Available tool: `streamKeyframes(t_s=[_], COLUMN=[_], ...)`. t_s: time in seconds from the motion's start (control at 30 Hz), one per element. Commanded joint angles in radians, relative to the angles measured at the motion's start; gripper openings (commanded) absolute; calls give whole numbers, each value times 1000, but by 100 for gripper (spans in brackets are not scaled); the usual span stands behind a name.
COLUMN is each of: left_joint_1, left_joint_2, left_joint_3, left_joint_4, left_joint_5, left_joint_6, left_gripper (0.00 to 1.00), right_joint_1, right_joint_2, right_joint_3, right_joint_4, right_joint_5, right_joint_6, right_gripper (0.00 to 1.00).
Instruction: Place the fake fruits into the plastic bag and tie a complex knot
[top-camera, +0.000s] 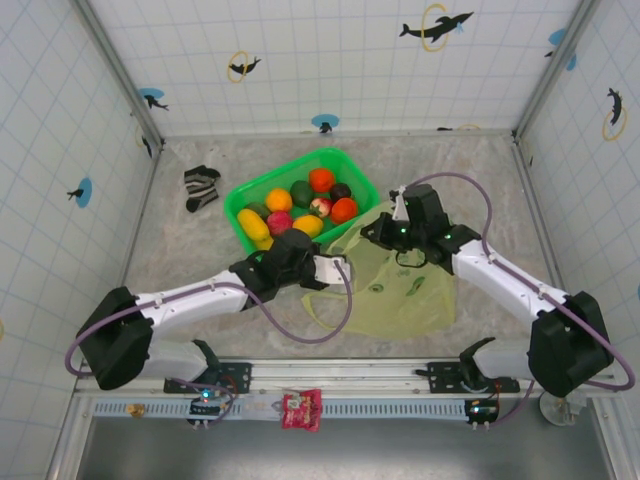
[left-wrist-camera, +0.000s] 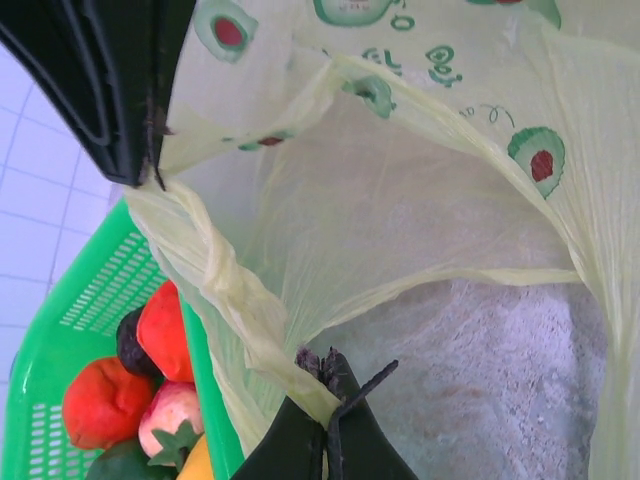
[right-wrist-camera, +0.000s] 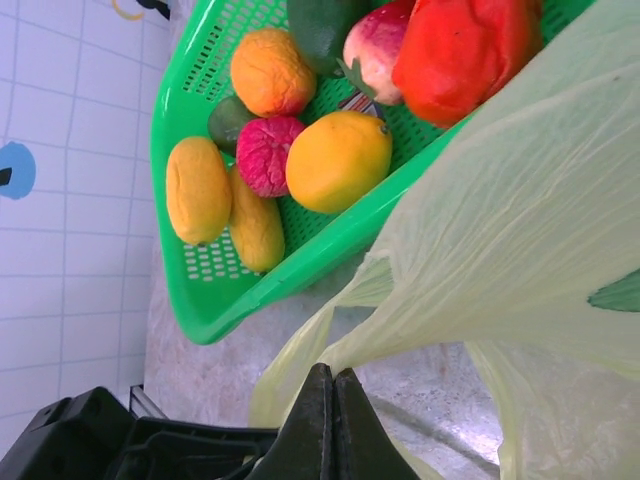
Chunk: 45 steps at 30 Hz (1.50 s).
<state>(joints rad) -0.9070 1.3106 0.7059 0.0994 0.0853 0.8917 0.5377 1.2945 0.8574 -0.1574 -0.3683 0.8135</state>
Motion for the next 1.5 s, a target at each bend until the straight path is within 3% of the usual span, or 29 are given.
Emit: streamKeyframes(t_s=[0.0, 0.2, 0.3, 0.43, 0.63, 0.83, 1.03, 1.13, 1.2, 1.47], left_joint_1=[3, 4, 4, 4, 3, 3, -2, -2, -3, -1], left_joint_2=[-28, -61, -78, -83, -40, -11, -36, -23, -19, -47], left_joint_3=[18, -10, -20, -27, -22, -32, -138, -138, -143, -165], left_joint_4=[-7, 20, 35, 39, 61, 69, 186, 189, 201, 227], left_joint_5=[56, 14, 8, 38, 47, -58, -150, -159, -161, -351], left_joint_6=[-68, -264, -373, -484, -689, -961, -1008, -1020, -1029, -1036], left_gripper=[0, 0, 0, 0, 0, 0, 0, 0, 0, 0], right_joint_1=[-26, -42, -58, -73, -126, -141, -134, -133, -131, -169], right_joint_2=[-36, -139, -175, -160, -20, 284, 614, 749, 800, 774], right_joint_3=[-36, -33, 5, 79, 155, 336, 593, 724, 770, 729], right_joint_4=[17, 32, -4, -80, -144, -141, -205, -271, -276, -192], right_joint_5=[-8, -25, -6, -46, 126, 208, 248, 270, 298, 447], right_joint_6=[-15, -97, -157, -240, -308, -399, -459, -462, -449, -363], right_gripper=[19, 68, 73, 73, 73, 78, 80, 71, 60, 36])
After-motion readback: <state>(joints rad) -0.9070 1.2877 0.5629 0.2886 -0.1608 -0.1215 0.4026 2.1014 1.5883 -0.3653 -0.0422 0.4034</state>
